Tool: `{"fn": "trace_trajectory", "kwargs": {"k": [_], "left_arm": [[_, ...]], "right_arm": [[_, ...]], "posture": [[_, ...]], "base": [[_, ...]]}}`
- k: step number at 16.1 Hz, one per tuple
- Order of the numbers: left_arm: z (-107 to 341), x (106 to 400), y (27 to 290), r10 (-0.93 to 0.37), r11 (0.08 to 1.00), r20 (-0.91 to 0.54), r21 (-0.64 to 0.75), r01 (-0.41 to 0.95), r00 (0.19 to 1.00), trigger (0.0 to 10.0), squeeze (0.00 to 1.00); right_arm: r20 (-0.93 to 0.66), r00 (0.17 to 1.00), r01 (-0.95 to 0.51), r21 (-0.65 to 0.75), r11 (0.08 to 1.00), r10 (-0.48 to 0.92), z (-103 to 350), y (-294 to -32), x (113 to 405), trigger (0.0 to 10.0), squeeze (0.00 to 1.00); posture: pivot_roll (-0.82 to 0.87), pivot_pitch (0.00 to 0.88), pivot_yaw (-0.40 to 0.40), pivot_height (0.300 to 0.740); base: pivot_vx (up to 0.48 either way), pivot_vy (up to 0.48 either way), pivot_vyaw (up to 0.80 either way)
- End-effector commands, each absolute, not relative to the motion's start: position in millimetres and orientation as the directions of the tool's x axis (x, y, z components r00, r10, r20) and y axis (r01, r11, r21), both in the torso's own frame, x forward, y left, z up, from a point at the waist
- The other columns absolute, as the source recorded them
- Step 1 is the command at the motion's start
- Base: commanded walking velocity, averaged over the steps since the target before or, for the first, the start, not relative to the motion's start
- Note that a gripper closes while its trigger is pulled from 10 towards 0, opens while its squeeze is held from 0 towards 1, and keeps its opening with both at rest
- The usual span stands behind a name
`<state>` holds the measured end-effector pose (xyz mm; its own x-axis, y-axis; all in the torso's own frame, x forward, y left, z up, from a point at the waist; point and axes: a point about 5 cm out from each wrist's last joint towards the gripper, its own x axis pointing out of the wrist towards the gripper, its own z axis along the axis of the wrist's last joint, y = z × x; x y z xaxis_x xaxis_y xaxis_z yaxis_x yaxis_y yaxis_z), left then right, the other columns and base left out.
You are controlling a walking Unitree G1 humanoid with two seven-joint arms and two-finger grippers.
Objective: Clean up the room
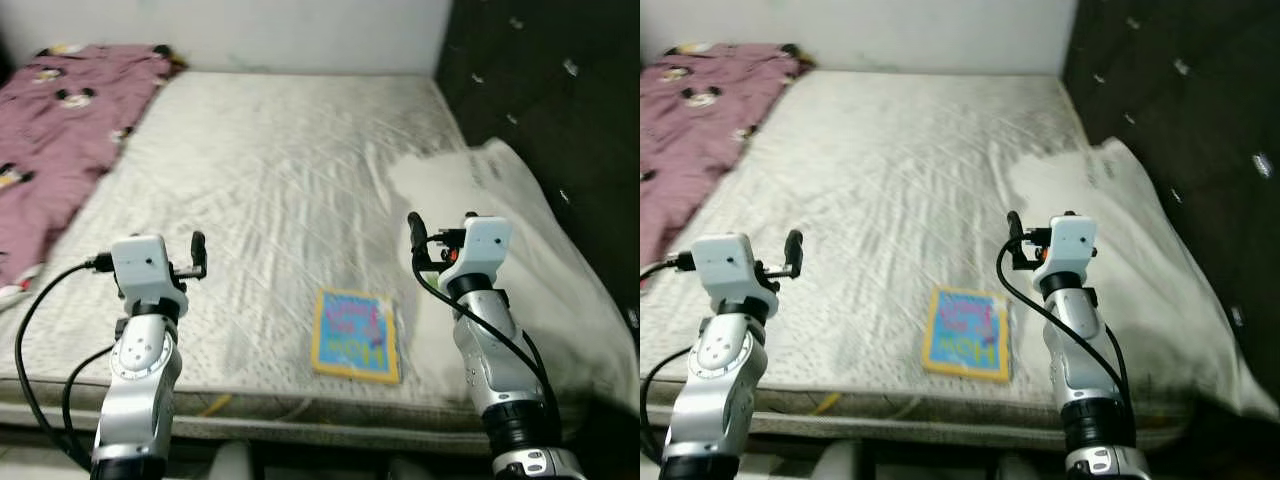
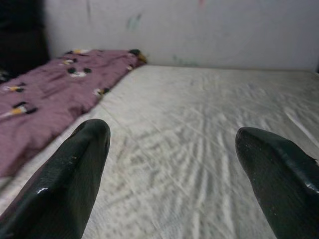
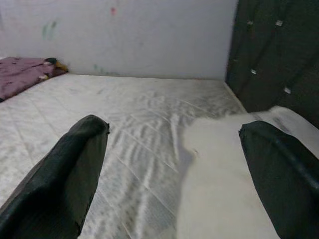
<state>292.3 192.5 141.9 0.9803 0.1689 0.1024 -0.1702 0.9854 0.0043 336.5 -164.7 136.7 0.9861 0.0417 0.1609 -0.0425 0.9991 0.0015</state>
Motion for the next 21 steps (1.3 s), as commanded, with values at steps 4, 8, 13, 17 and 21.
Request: {"fn": "trace_trajectory", "kwargs": {"k": [4,8,13,17,21], "left_arm": [[144,297,192,0.190,0.981,0.107,0.024,-0.194,0.976,10.0,0.00],[149,299,184,0.191,0.980,0.124,0.037,-0.197,0.974,10.0,0.00],[148,301,183,0.193,0.981,0.120,-0.007,-0.194,0.974,10.0,0.00],[151,305,179,0.176,0.984,0.133,-0.018,-0.175,0.975,10.0,0.00],[148,304,178,0.182,0.983,0.126,-0.038,-0.179,0.975,10.0,0.00]], "right_arm": [[0.178,0.983,-0.038,-0.008,0.999,0.039,142,-165,340,10.0,0.00],[0.180,0.983,-0.036,-0.019,0.999,0.039,144,-167,344,10.0,0.00],[0.178,0.983,-0.045,-0.021,0.999,0.048,145,-164,345,10.0,0.00],[0.174,0.983,-0.053,-0.051,0.997,0.061,142,-162,345,10.0,0.00],[0.176,0.980,-0.079,-0.068,0.994,0.090,142,-157,346,10.0,0.00]], "posture": [[0.01,0.000,0.015,0.740],[0.02,0.000,0.003,0.740],[0.02,0.000,-0.003,0.740],[0.02,0.000,-0.002,0.740],[0.02,0.000,-0.008,0.740]], "base": [[0.000,0.000,0.00],[0.000,0.000,0.00],[0.000,0.000,0.00],[0.000,0.000,0.00],[0.000,0.000,0.57]]}}
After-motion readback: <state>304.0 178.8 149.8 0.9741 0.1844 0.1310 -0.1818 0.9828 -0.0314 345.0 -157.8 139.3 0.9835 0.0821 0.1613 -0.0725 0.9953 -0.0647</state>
